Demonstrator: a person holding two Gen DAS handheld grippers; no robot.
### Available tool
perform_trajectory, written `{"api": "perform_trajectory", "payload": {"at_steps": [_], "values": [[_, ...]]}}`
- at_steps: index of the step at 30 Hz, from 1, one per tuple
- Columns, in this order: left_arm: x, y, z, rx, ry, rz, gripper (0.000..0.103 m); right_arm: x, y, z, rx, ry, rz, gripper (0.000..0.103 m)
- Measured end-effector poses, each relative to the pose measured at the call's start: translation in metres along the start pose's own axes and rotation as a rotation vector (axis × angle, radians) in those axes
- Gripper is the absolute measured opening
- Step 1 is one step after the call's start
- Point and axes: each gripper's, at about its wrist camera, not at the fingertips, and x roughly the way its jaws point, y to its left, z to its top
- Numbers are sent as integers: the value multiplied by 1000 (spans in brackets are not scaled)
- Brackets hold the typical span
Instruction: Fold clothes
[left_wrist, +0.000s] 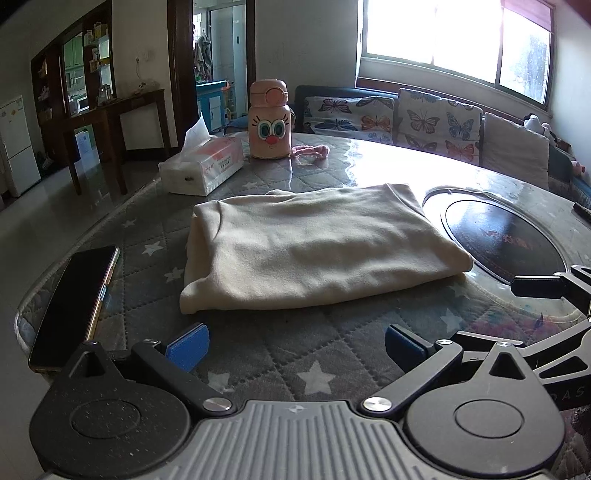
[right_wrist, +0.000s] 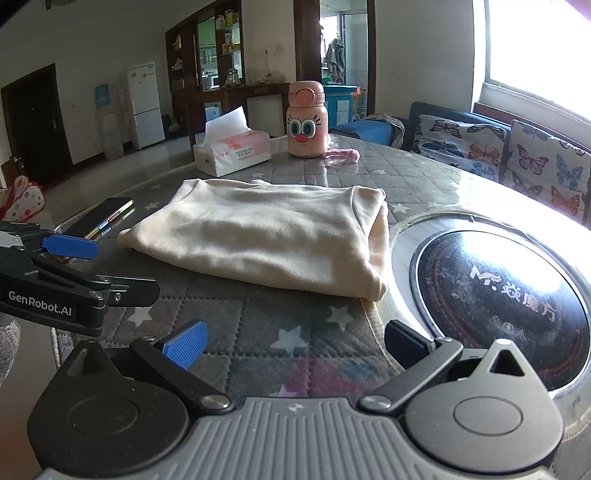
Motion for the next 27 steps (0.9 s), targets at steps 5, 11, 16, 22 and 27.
{"api": "perform_trajectory", "payload": {"at_steps": [5,11,16,22,27], "values": [[-4,-3,-6,3,-7,1,103,-3,3,-4,5,5,-13,103],[-10,-5,-11,6,-23,-1,103,-6,6,-9,9,12,-30,103],[-14,-8,-14,15,-31,0,103,-10,8,-14,21,14,-41,103],[-17,-10,-19,17,-31,6,103,-13,11,-18,17,15,-53,103],[-19,-12,-22,15,-35,20,103,-19,12,-21,12,9,-66,103]]}}
